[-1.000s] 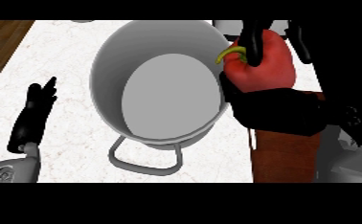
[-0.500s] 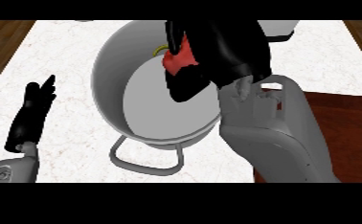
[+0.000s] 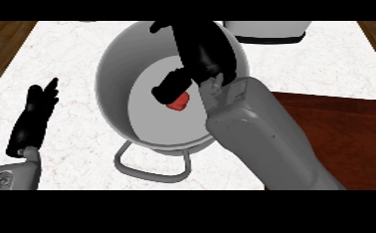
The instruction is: Pick the bell pepper from the tray and place it in the pot
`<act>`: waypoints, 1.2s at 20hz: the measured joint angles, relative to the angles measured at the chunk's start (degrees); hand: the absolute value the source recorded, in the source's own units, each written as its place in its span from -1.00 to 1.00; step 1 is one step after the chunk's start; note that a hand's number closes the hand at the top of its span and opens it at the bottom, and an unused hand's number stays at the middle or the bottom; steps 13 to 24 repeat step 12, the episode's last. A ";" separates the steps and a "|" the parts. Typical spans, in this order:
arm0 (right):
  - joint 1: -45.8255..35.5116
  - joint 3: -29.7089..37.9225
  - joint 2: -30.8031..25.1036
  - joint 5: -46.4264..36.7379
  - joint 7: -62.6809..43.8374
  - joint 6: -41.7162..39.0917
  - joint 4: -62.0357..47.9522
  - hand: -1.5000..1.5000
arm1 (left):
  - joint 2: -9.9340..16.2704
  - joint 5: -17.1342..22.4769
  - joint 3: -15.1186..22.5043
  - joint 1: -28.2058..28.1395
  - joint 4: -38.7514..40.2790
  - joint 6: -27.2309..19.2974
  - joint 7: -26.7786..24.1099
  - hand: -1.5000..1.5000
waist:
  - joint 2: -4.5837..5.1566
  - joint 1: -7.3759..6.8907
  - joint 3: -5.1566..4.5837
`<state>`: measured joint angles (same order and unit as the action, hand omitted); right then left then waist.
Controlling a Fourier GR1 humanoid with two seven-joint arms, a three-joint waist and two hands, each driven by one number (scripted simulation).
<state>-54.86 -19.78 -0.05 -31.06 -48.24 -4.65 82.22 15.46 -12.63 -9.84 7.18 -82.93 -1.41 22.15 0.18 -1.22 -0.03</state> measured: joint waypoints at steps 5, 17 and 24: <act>1.24 0.37 0.03 3.86 3.78 14.00 -1.26 -1.00 | -0.43 -0.18 0.29 -0.40 0.03 -0.01 -0.36 0.00 | 0.09 -0.33 0.02; 5.52 6.96 -1.15 5.94 10.26 24.42 0.92 -1.00 | -0.85 -0.12 -0.30 -1.10 0.82 -0.48 -1.51 0.00 | -0.08 0.80 0.03; 5.52 6.96 -1.15 5.94 10.26 24.42 0.92 -1.00 | -0.85 -0.12 -0.30 -1.10 0.82 -0.48 -1.51 0.00 | -0.08 0.80 0.03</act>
